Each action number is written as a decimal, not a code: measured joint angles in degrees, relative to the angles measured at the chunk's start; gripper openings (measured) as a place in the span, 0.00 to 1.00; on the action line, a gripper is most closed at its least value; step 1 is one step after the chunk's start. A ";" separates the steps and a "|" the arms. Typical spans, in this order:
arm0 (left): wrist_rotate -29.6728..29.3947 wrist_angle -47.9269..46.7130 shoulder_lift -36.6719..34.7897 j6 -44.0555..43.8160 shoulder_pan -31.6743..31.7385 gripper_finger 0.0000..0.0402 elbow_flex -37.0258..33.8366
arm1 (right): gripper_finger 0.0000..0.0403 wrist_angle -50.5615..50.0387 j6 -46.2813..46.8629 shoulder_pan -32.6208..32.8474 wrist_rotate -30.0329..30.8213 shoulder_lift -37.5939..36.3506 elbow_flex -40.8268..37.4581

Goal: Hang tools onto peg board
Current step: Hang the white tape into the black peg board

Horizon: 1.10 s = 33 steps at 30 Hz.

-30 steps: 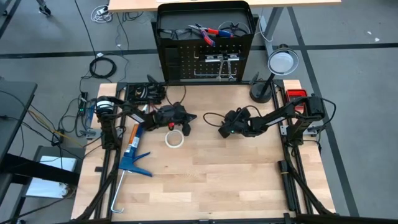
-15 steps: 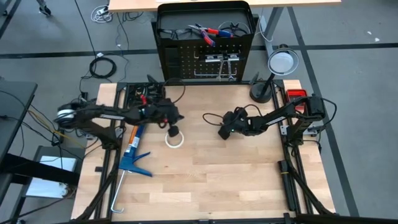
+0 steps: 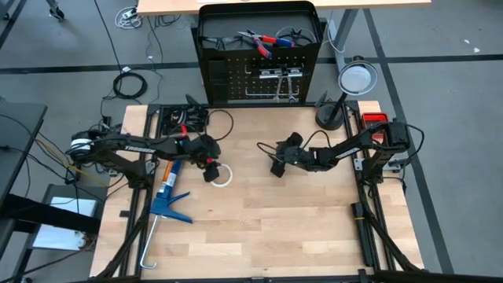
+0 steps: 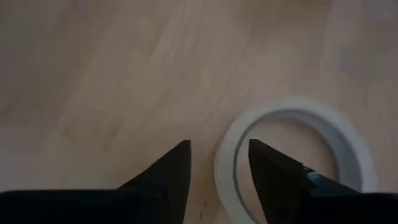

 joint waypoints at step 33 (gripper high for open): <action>-5.43 -7.00 5.11 2.15 -1.87 0.05 1.01 | 0.70 -2.33 0.00 0.14 -0.42 -0.13 0.02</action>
